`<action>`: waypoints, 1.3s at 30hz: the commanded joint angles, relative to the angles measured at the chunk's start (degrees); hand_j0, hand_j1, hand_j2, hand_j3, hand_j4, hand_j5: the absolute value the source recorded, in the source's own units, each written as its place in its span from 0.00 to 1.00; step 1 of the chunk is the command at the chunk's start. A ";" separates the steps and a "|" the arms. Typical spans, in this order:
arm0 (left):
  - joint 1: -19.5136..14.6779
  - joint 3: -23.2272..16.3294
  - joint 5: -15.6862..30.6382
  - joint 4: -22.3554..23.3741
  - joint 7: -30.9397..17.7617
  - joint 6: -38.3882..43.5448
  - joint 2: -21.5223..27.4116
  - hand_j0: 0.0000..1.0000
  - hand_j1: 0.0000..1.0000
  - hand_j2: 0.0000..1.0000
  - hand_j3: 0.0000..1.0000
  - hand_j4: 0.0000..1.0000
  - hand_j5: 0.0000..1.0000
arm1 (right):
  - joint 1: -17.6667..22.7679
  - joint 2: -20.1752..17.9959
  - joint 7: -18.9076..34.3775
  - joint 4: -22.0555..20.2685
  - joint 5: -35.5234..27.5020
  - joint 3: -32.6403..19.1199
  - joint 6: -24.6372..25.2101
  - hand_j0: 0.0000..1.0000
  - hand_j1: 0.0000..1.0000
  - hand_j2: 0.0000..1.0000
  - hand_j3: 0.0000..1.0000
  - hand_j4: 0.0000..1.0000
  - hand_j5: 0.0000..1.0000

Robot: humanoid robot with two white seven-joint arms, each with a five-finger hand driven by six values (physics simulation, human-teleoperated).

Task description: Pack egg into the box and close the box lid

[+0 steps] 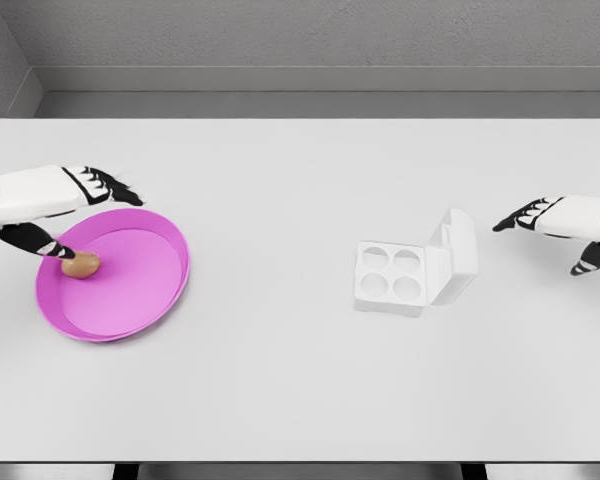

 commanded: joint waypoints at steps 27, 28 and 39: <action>4.83 -0.90 -2.11 7.70 3.92 0.15 -0.93 0.77 0.77 0.77 0.77 0.77 0.77 | 2.37 -2.45 -0.51 -3.66 -0.21 -0.12 0.13 1.00 1.00 1.00 1.00 1.00 1.00; 5.01 -0.90 0.00 7.34 3.92 0.15 -0.93 0.77 0.77 0.77 0.77 0.77 0.77 | 2.72 -3.94 -0.51 -3.74 -0.21 -0.38 0.13 1.00 1.00 1.00 1.00 1.00 1.00; 6.77 -0.90 4.75 9.54 3.92 0.15 -1.20 0.79 0.79 0.79 0.79 0.79 0.79 | 2.81 -3.77 -0.42 -3.74 -0.21 -0.65 0.13 1.00 1.00 1.00 1.00 1.00 1.00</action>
